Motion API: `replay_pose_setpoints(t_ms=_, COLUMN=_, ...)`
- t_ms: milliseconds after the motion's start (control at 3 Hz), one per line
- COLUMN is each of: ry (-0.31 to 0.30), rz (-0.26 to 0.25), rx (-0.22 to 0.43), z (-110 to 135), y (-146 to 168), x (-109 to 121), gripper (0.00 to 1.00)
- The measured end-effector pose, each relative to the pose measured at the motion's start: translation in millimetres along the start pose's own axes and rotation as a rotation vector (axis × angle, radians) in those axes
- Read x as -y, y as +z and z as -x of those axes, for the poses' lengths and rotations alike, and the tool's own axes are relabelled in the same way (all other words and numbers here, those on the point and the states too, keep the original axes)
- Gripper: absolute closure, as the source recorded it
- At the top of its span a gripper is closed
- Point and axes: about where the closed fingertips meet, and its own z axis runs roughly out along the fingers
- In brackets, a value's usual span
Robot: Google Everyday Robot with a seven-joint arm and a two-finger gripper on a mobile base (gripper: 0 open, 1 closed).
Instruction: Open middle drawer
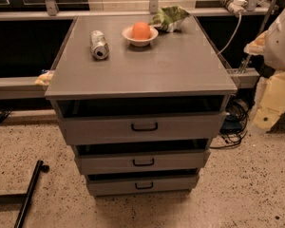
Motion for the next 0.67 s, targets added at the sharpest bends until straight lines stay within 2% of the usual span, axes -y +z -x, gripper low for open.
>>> replay_pose_setpoints(t_ms=333, ry=0.0, rz=0.0, rx=0.0, z=0, y=0, x=0, gripper=0.0)
replay_pose_setpoints(t_ms=667, ry=0.003, rz=0.011, rx=0.034, z=1, y=18, x=-12, gripper=0.0)
